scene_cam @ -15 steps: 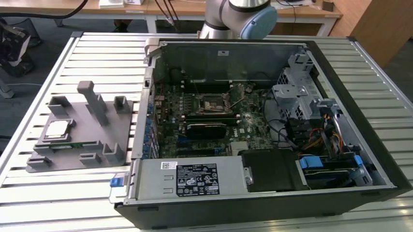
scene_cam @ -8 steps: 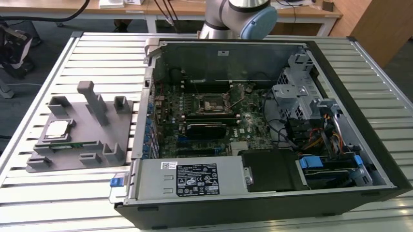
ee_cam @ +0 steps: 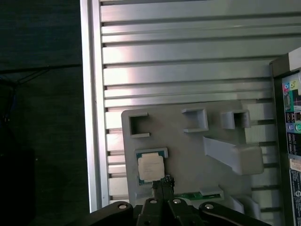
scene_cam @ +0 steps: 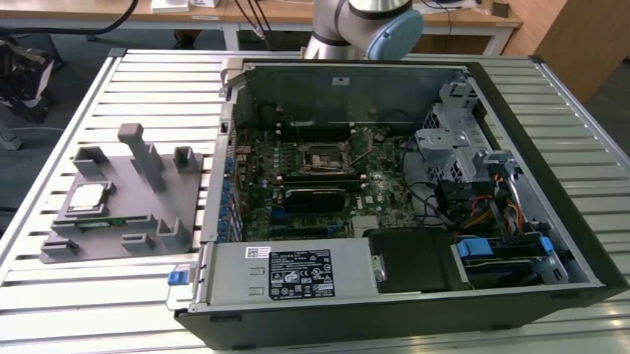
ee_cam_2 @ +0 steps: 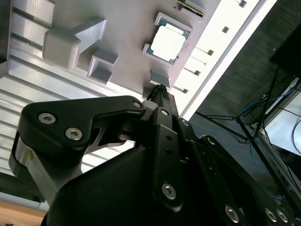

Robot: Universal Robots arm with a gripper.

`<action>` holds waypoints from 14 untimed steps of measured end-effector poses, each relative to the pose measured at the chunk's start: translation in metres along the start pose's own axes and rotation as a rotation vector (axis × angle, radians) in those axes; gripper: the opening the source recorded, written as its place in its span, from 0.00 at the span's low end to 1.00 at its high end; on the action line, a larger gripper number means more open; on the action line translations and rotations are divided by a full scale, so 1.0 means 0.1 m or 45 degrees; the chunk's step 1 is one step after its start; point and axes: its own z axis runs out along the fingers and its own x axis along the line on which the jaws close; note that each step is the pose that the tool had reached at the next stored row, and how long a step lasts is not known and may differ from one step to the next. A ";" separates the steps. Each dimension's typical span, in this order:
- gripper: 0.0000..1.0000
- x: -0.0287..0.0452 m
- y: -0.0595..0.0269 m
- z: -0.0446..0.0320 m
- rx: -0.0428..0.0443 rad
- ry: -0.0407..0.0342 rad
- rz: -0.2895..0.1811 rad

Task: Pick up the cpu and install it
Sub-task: 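Pick up the cpu and move it towards the insertion slot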

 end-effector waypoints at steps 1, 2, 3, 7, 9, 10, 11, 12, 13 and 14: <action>0.11 0.000 -0.001 0.008 0.000 0.0022 0.000; 0.11 0.000 -0.001 0.017 0.000 0.0052 0.000; 0.11 0.001 -0.002 0.027 0.000 0.0060 0.000; 0.29 0.000 -0.004 0.067 -0.001 0.0066 0.000; 0.35 0.001 -0.005 0.092 -0.001 0.0067 0.000; 0.41 0.000 -0.006 0.106 -0.001 0.0067 0.000; 0.41 0.000 -0.007 0.121 -0.001 0.0067 0.000; 0.47 0.001 -0.008 0.136 -0.001 0.0066 0.000; 0.47 0.000 -0.013 0.151 -0.002 0.0068 0.000; 0.47 0.000 -0.016 0.163 -0.002 0.0061 0.000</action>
